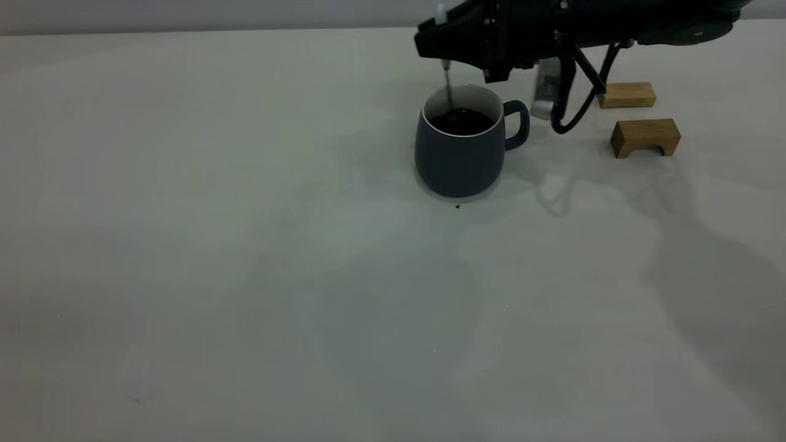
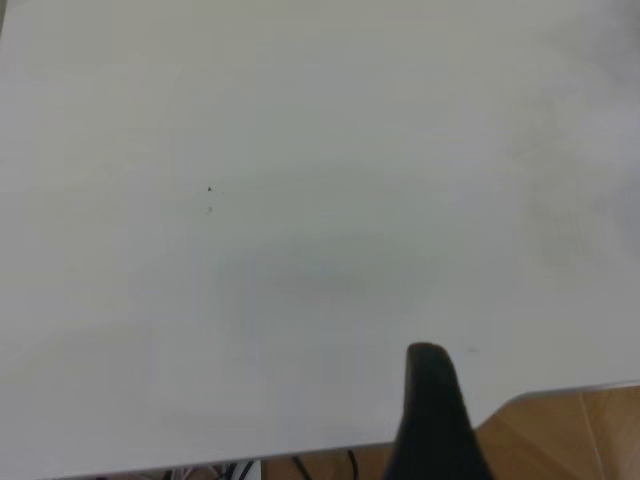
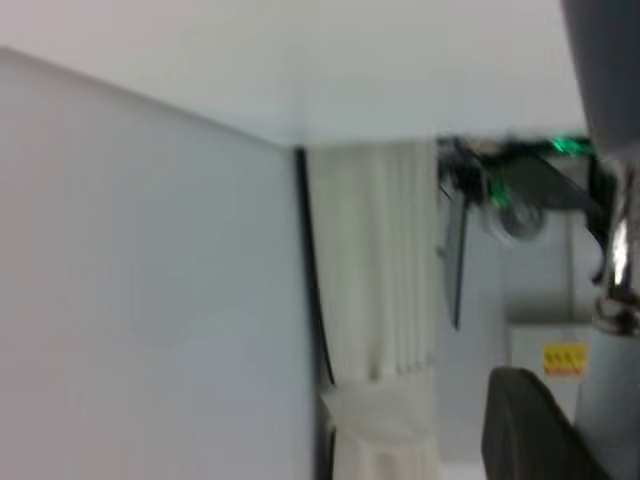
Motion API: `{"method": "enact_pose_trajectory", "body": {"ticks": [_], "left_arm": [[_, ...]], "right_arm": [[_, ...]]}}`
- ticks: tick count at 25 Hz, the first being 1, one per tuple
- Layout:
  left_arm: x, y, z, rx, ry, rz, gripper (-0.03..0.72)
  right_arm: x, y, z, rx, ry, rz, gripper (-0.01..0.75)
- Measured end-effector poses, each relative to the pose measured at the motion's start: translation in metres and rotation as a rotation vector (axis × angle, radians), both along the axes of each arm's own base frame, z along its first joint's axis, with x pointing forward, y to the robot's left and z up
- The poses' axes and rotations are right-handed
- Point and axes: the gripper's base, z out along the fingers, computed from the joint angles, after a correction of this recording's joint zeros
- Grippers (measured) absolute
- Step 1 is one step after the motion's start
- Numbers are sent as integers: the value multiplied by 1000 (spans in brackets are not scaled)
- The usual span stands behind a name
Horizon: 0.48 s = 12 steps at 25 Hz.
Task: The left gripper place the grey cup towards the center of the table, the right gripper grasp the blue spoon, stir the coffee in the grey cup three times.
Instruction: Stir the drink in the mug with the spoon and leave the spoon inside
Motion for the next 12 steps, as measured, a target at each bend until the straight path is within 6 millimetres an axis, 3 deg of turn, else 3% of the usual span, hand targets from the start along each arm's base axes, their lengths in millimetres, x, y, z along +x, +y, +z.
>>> {"method": "enact_pose_trajectory", "body": {"ticks": [8, 12], "left_arm": [[0, 0, 0, 0, 0, 0, 585], [0, 0, 0, 0, 0, 0, 585]], "right_arm": [[-9, -25, -4, -45, -29, 155, 118], [-13, -20, -2, -29, -30, 206, 118]]}}
